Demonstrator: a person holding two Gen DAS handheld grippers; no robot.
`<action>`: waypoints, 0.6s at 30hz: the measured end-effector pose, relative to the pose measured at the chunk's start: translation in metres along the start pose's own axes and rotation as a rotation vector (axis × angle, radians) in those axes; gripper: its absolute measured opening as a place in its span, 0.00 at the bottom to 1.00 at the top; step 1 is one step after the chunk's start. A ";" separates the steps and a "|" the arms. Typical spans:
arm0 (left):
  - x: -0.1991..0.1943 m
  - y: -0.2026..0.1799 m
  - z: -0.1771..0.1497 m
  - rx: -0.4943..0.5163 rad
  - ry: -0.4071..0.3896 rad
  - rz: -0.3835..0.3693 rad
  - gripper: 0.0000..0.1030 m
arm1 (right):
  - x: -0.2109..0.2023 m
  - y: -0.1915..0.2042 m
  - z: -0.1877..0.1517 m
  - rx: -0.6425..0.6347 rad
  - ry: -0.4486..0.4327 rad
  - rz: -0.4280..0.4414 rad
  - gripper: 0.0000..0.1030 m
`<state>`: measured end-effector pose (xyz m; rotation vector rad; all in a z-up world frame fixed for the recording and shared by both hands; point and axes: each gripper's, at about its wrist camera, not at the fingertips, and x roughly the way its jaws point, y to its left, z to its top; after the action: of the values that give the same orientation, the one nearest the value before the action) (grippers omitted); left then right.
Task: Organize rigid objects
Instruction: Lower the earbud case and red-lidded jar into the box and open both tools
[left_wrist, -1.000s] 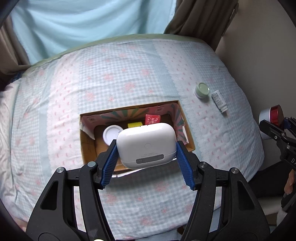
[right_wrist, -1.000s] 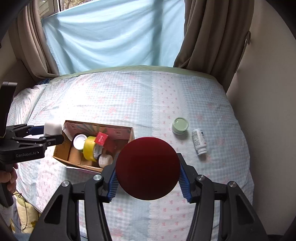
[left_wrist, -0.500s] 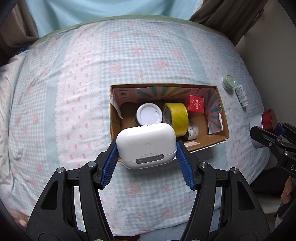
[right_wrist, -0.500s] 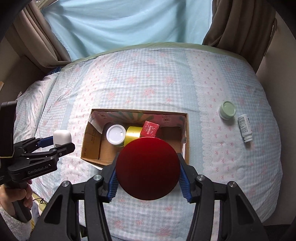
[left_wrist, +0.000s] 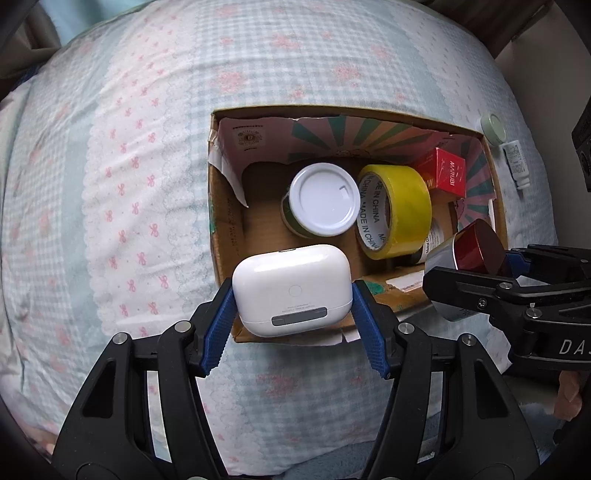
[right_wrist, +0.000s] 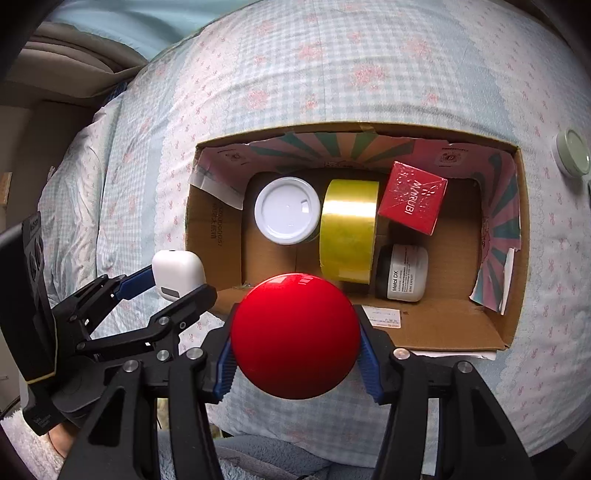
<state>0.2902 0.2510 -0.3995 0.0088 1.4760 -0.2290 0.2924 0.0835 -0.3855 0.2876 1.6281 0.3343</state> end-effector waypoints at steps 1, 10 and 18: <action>0.005 0.000 0.001 0.013 0.012 0.007 0.56 | 0.005 -0.001 0.002 0.012 0.013 0.004 0.49; 0.033 -0.013 0.014 0.113 0.070 0.031 0.56 | 0.041 -0.020 0.021 0.140 0.109 0.050 0.50; 0.029 -0.015 0.017 0.125 0.060 -0.046 0.99 | 0.040 -0.025 0.034 0.221 0.064 0.070 0.91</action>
<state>0.3067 0.2295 -0.4240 0.0833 1.5205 -0.3603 0.3235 0.0770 -0.4341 0.5069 1.7227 0.2184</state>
